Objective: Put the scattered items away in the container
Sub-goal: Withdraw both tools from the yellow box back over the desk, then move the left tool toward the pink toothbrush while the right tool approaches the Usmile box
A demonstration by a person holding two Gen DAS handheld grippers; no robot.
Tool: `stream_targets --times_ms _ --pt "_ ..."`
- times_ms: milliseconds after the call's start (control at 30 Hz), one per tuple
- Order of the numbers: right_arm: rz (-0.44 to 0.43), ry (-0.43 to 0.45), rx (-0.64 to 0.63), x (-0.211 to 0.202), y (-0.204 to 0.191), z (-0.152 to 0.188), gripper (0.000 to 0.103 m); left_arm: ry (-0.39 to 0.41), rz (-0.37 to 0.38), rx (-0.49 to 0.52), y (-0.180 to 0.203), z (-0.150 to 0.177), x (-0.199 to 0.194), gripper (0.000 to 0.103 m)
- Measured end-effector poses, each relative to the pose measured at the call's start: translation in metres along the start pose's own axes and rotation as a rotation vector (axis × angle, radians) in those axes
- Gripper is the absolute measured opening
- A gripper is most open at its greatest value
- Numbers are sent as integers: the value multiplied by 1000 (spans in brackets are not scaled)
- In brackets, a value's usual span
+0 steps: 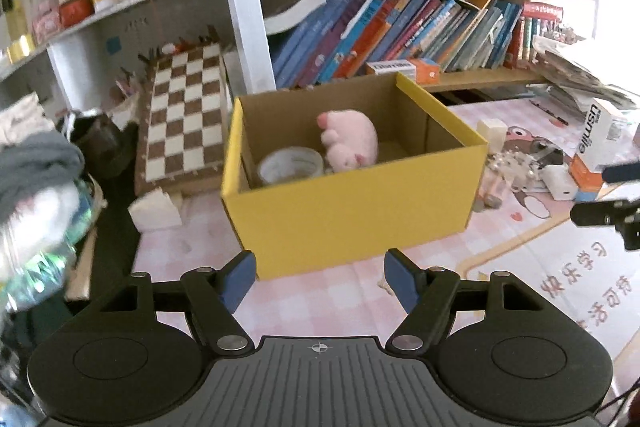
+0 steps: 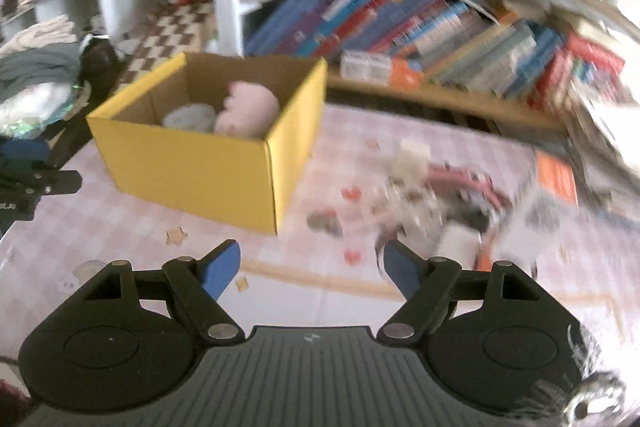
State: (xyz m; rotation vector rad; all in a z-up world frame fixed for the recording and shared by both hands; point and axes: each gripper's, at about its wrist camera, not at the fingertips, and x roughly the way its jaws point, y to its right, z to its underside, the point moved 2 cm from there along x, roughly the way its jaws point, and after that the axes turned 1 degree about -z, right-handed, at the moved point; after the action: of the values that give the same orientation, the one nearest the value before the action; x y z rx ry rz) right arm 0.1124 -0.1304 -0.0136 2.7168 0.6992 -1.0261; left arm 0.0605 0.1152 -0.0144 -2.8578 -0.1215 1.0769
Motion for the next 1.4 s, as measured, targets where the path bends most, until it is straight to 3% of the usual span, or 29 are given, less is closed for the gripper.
stream_targets --times_ms 167,400,500,700,1400 --pt "49 -34 99 -6 8 24 80 -40 24 -22 9 11 2 77" --pt "112 -59 137 -12 11 37 98 -87 75 -22 24 22 4 82" --pt "120 -75 132 -12 10 40 101 -91 78 -14 27 23 3 84" --pt "126 -81 131 -15 11 43 103 -110 74 -20 30 24 3 92" --pt "138 -109 118 -29 41 58 103 -124 101 -12 72 22 2 93"
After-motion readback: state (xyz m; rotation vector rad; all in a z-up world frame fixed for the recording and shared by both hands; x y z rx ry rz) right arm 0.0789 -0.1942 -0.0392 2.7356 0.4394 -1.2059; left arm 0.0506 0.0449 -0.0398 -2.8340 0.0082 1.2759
